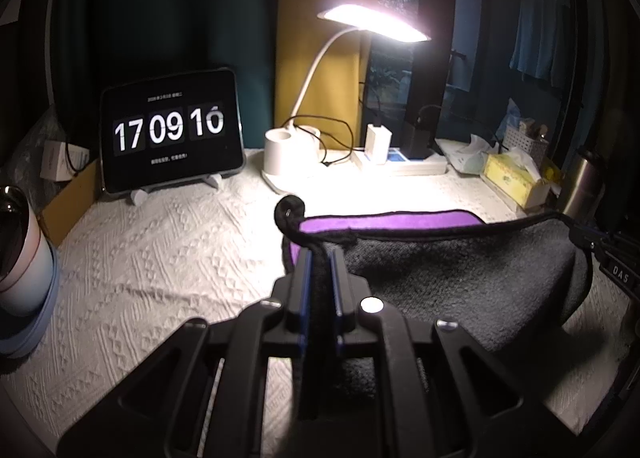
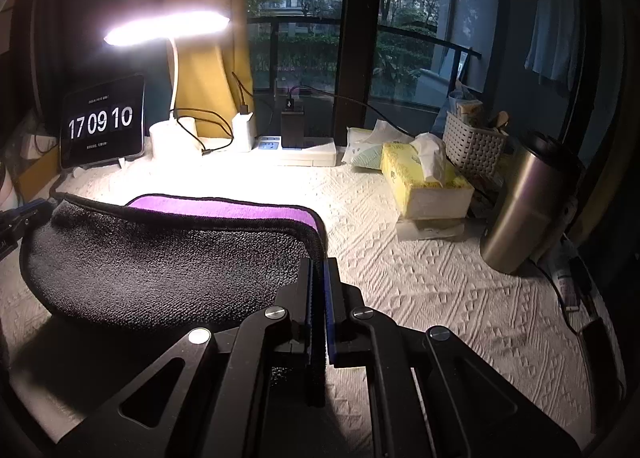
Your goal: Fold towel
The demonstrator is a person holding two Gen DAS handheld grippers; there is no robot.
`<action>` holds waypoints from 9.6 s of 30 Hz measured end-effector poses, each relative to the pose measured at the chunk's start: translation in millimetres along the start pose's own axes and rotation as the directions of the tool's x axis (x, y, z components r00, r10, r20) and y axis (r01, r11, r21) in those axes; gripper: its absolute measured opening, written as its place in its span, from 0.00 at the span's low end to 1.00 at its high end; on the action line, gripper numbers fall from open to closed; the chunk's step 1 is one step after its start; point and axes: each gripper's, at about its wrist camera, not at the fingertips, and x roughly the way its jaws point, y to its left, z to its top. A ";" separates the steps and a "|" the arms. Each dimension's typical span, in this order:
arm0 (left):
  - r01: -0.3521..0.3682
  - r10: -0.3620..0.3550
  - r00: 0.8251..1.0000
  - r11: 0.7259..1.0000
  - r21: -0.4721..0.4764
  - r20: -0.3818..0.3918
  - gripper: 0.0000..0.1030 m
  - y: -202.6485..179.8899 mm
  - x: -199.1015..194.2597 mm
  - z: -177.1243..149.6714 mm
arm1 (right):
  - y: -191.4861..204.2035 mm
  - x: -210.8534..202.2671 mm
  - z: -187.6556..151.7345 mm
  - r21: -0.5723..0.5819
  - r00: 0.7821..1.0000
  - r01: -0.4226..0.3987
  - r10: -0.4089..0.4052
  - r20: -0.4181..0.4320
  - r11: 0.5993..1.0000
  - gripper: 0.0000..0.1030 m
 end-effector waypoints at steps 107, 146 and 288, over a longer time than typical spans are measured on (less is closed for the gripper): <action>-0.028 0.013 0.970 0.998 -0.058 -0.243 0.53 23.4 163.6 40.4 | -0.3 169.2 40.9 -0.035 0.976 0.019 -0.026 -0.216 0.999 0.29; 0.031 -0.040 0.988 0.998 -0.061 -0.148 0.60 9.0 54.5 23.1 | 26.5 56.0 45.2 -0.039 0.996 -0.014 0.011 -0.092 0.999 0.36; 0.098 -0.092 0.950 0.995 -0.008 0.299 0.88 -15.5 -195.1 -30.4 | 57.1 -196.6 -24.3 -0.038 0.967 0.020 -0.010 0.253 0.999 0.53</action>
